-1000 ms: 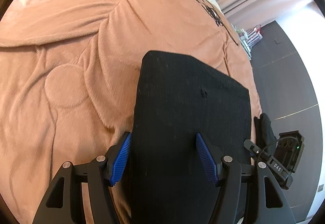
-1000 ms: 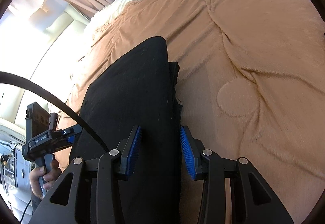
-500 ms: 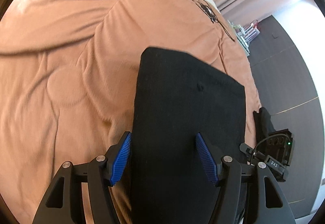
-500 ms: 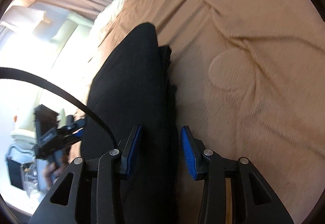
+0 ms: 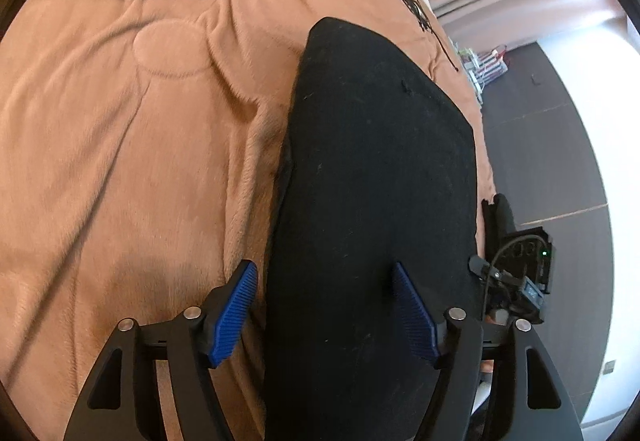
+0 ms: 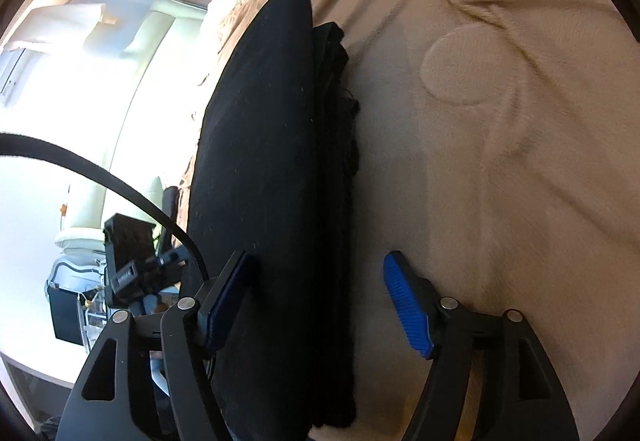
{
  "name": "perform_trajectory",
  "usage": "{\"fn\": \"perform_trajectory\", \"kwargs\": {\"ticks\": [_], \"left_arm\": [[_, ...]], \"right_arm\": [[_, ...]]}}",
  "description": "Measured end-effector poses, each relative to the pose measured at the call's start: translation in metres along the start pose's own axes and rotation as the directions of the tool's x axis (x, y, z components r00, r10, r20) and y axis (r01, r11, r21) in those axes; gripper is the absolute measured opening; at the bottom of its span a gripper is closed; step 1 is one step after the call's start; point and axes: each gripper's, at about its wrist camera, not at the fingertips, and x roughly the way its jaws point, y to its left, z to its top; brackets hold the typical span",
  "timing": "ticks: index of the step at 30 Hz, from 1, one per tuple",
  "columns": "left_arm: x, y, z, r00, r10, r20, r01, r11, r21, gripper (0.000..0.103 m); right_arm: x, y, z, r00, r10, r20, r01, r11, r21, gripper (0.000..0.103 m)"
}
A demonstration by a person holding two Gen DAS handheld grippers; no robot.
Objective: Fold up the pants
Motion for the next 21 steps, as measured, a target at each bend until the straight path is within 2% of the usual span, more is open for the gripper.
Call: {"fn": "perform_trajectory", "kwargs": {"ticks": [4,6,7,9,10,11,14,21], "left_arm": [[0.001,0.005,-0.002,1.000,-0.029,0.009,0.029,0.999,-0.026,0.072],[0.001,0.005,-0.003,0.999,-0.037,0.010,0.037,0.999,-0.024,0.072],[0.000,0.005,-0.004,0.999,-0.045,0.011,0.046,0.999,-0.025,0.064],[-0.004,0.002,-0.004,0.999,-0.043,0.019,0.043,0.999,-0.020,0.061],[-0.006,0.000,-0.004,0.999,-0.034,0.026,0.035,0.999,-0.009,0.058],[-0.008,-0.003,-0.005,0.999,-0.029,0.032,0.029,1.000,0.000,0.056],[-0.016,-0.007,-0.008,0.999,-0.025,0.045,0.025,1.000,0.013,0.052],[-0.038,-0.014,-0.009,0.997,-0.036,0.070,0.034,0.999,0.032,0.051]], "right_arm": [[0.013,0.006,0.012,0.998,0.058,-0.002,-0.058,0.998,-0.022,0.068],[0.024,0.009,0.017,0.998,0.059,-0.016,-0.059,0.998,-0.033,0.064],[0.027,0.009,0.019,0.998,0.053,-0.016,-0.054,0.998,-0.040,0.061],[0.023,0.012,0.021,0.998,0.060,-0.002,-0.060,0.997,-0.056,0.049],[0.018,0.013,0.019,0.998,0.067,0.010,-0.067,0.996,-0.063,0.038],[0.012,0.014,0.017,0.997,0.078,0.023,-0.077,0.994,-0.073,0.031],[0.001,0.021,0.009,0.996,0.072,0.047,-0.066,0.991,-0.113,0.028],[-0.009,0.038,-0.004,0.992,0.100,0.081,-0.086,0.984,-0.155,0.026]]}}
